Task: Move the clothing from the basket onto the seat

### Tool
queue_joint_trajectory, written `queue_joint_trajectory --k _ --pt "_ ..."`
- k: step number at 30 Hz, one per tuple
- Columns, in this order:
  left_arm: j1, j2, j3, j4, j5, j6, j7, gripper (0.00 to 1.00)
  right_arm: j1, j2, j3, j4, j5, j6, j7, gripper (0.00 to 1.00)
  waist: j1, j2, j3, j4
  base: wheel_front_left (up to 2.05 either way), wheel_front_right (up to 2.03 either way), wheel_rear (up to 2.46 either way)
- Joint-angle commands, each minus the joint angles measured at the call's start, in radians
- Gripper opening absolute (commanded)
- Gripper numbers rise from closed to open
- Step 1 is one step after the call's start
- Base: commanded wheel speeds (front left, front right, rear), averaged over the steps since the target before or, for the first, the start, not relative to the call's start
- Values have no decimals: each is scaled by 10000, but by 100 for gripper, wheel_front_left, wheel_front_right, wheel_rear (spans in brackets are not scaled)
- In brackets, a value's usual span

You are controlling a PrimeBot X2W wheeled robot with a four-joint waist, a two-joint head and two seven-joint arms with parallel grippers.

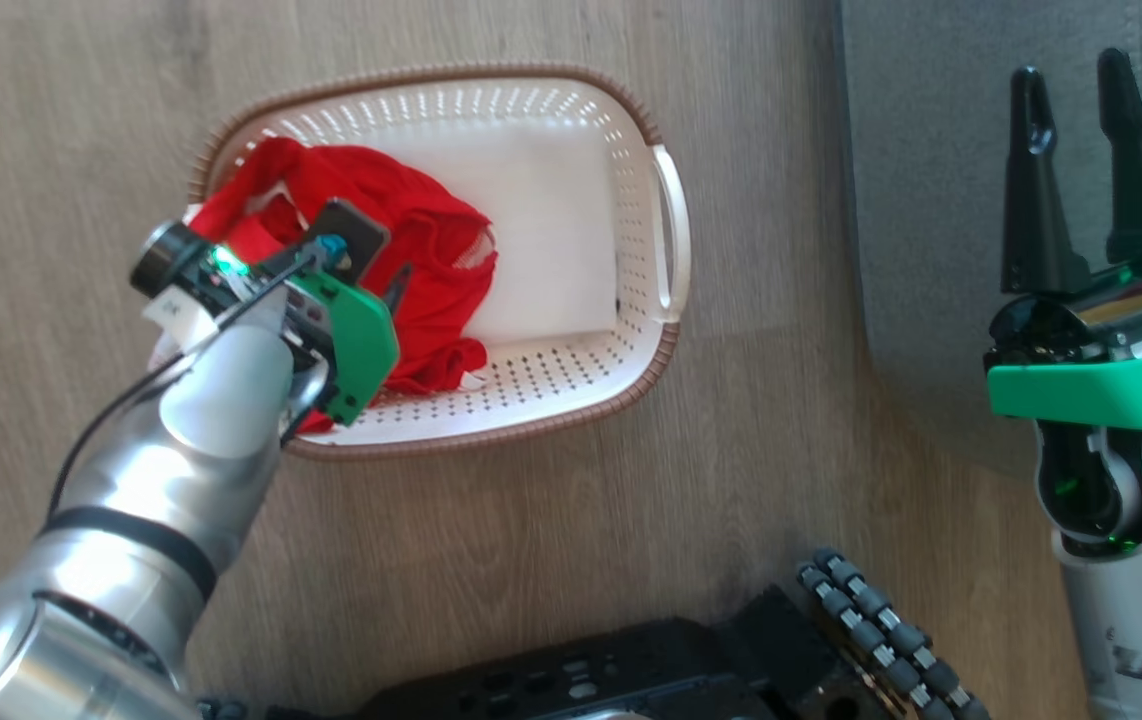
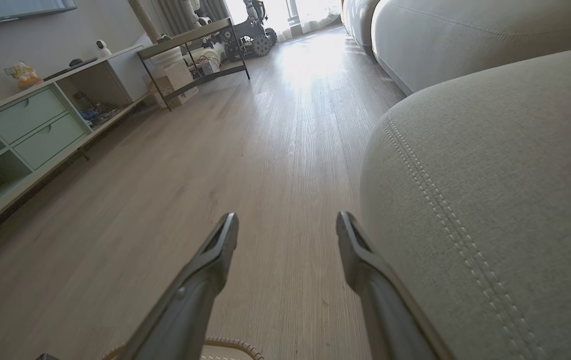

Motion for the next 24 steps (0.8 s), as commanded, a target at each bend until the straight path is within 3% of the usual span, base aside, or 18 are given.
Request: queue_joint_trajectory --k 1,14,20,24 --pt "-125 157 34 42 100 -49 68 100 174 12 199 -330 -17 71 -91 100 -1 0 256 -164 0 0 0" --pt "-855 346 -536 829 388 235 1324 100 -101 289 331 -498 -34 71 -91 100 -1 0 1011 -613 0 0 0" --pt "-1184 493 -580 920 434 928 1737 100 -174 352 367 -603 -56 71 -91 100 -1 0 1272 -704 0 0 0" --pt "-1295 603 -681 955 478 1115 2149 100 -206 403 443 -601 -53 71 -91 100 -1 0 1414 -795 0 0 0"
